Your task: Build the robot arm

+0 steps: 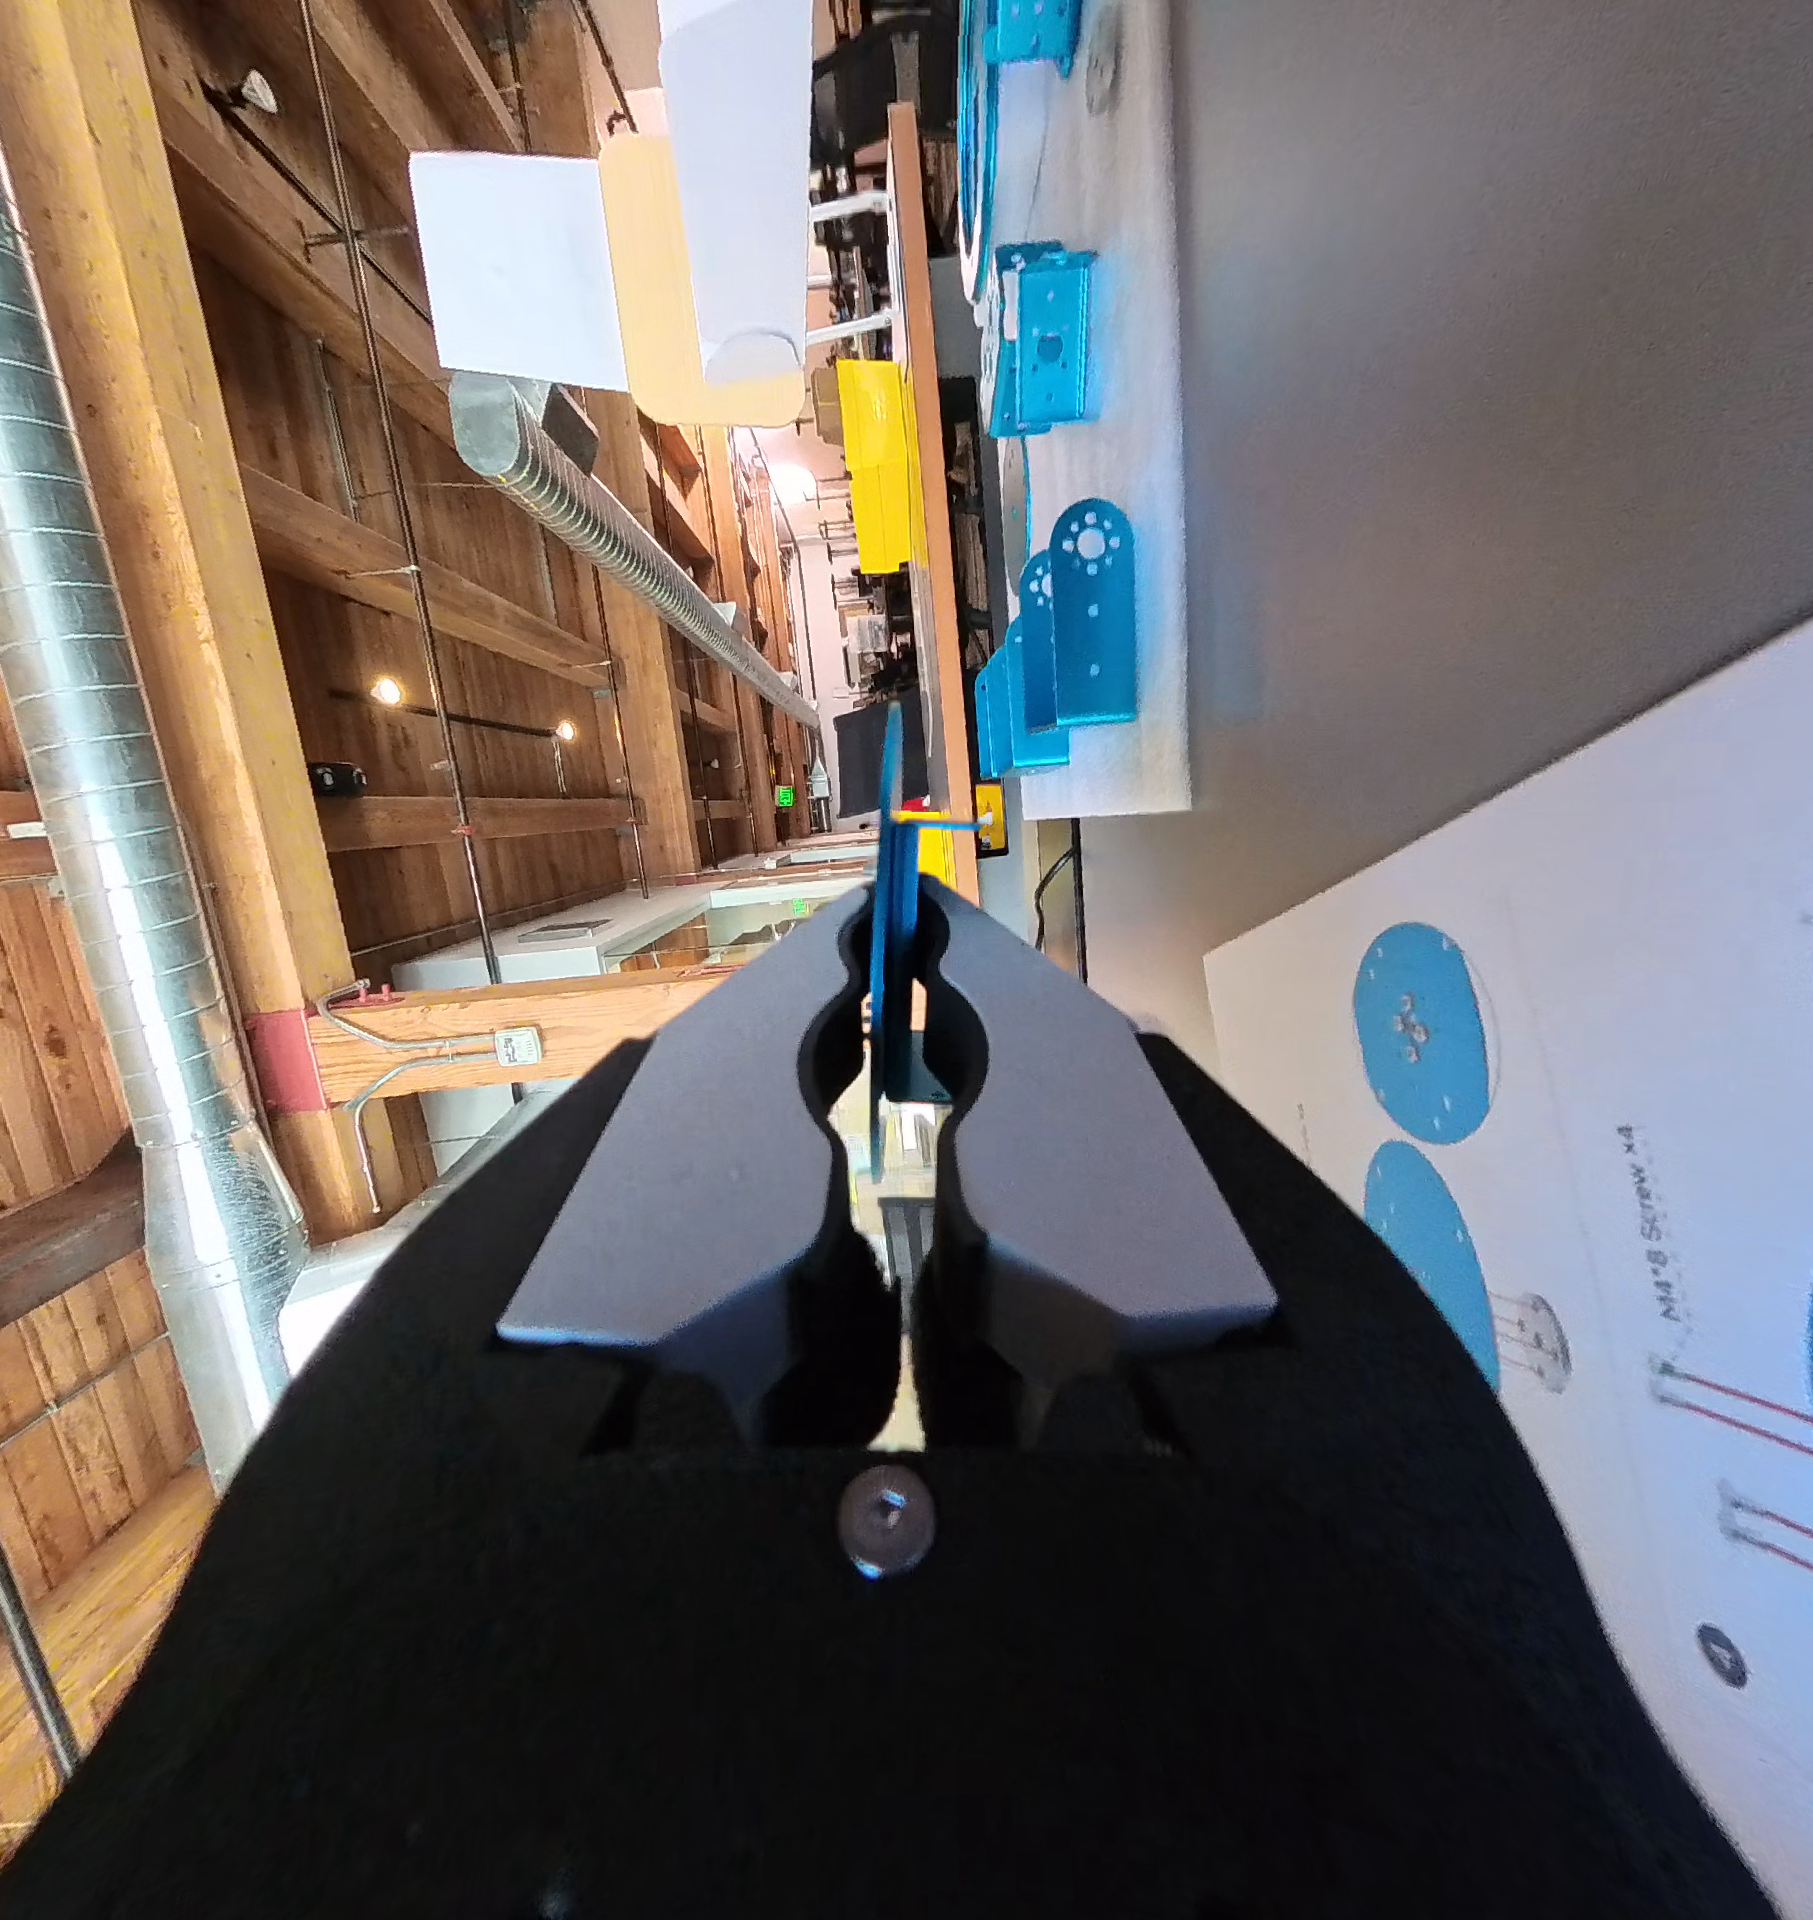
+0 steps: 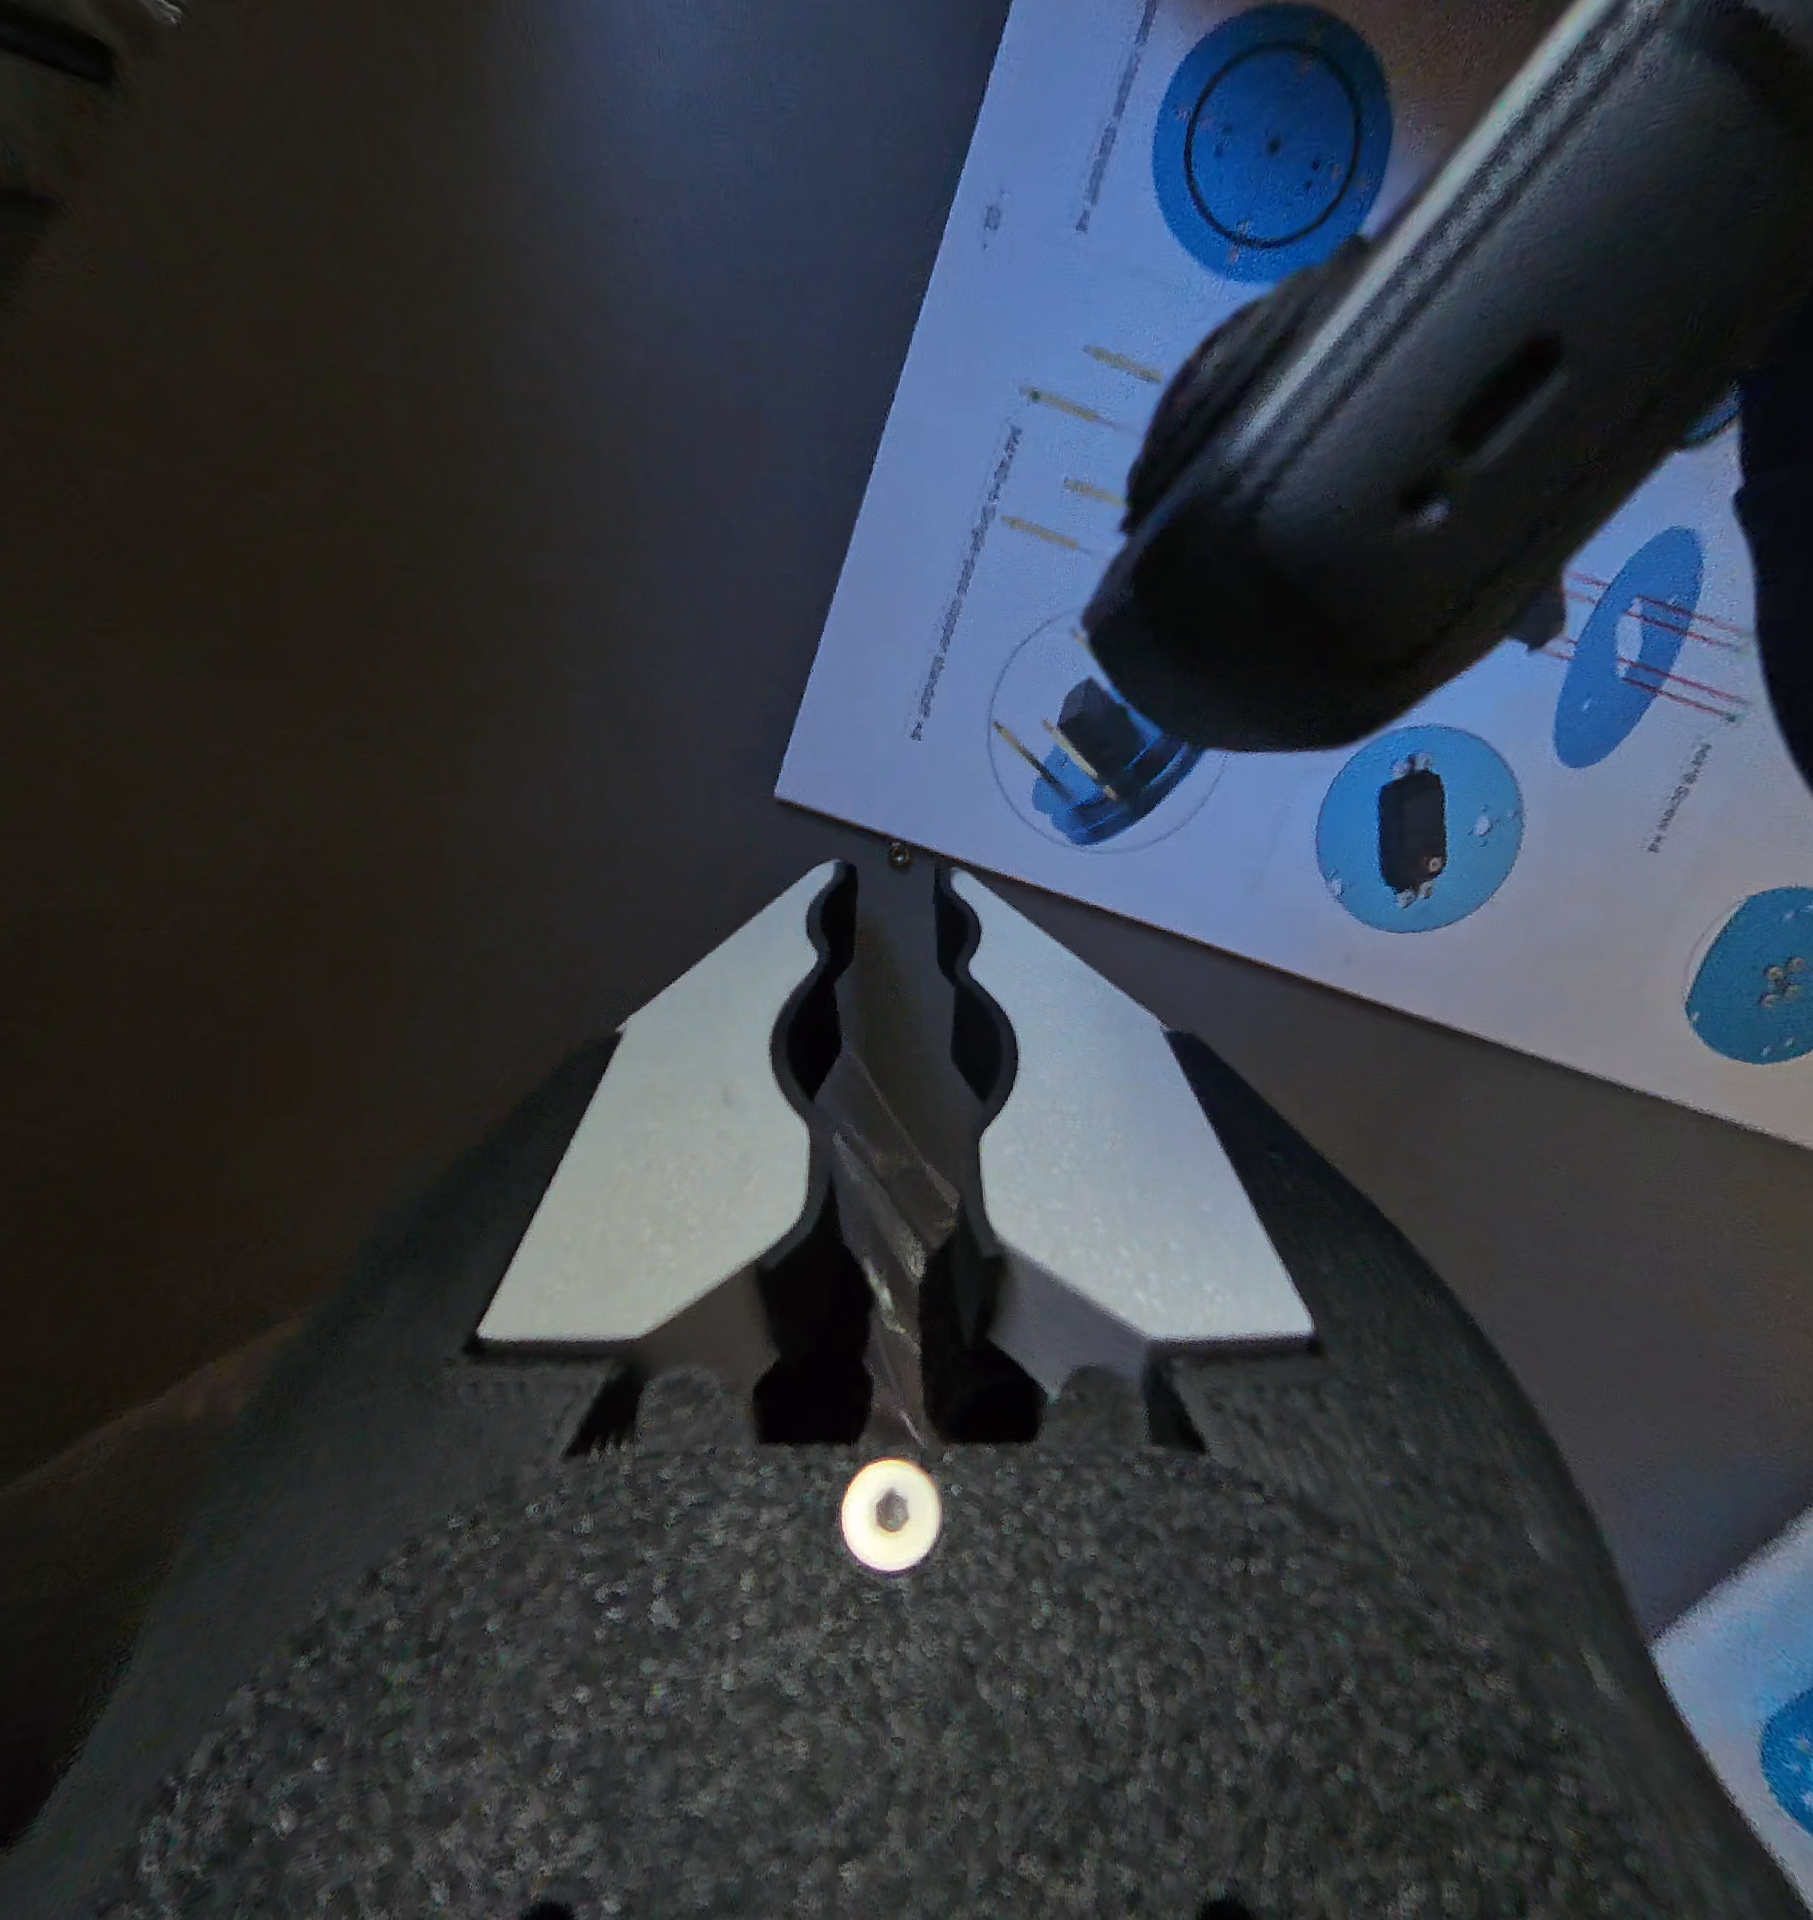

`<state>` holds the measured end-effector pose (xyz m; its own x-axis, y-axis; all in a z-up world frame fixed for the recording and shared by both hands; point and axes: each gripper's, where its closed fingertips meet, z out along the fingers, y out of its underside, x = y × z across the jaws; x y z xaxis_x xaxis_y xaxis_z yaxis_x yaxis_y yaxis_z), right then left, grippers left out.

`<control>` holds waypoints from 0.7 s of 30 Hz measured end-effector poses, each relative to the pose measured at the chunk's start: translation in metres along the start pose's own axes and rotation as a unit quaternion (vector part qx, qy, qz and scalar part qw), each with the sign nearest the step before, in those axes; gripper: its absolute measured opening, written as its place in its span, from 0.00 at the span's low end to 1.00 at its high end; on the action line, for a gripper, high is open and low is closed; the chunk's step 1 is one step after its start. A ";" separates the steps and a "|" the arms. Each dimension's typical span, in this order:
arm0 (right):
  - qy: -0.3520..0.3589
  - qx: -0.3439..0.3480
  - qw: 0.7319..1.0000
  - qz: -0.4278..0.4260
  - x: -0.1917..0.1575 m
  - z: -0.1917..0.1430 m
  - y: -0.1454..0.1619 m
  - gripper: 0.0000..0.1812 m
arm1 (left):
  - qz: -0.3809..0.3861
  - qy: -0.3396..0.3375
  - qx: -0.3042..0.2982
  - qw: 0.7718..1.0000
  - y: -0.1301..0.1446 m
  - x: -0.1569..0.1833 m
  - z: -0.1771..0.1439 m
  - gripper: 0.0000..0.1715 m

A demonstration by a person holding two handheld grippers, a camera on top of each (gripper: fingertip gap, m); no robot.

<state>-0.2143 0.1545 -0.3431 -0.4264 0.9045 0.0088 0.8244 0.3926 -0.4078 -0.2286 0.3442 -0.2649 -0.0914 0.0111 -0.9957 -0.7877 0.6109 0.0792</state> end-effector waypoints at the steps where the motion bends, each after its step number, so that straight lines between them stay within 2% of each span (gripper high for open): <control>1: 0.007 -0.001 1.000 -0.005 0.001 0.001 -0.001 0.07 | 0.000 0.002 -0.003 1.000 0.002 0.001 0.000 0.01; 12: 0.044 -0.048 0.997 -0.043 0.000 0.008 -0.003 0.01 | -0.016 0.012 -0.008 1.000 0.007 0.004 0.002 0.01; 21: 0.035 -0.041 0.997 -0.046 0.000 0.008 -0.001 0.01 | -0.019 0.011 -0.008 1.000 0.006 0.003 0.001 0.01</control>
<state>-0.2181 0.1523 -0.3495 -0.4774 0.8719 0.1085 0.8115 0.4849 -0.3260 -0.2335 0.3486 -0.2678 -0.0753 -0.0300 -0.9967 -0.8009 0.5972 0.0425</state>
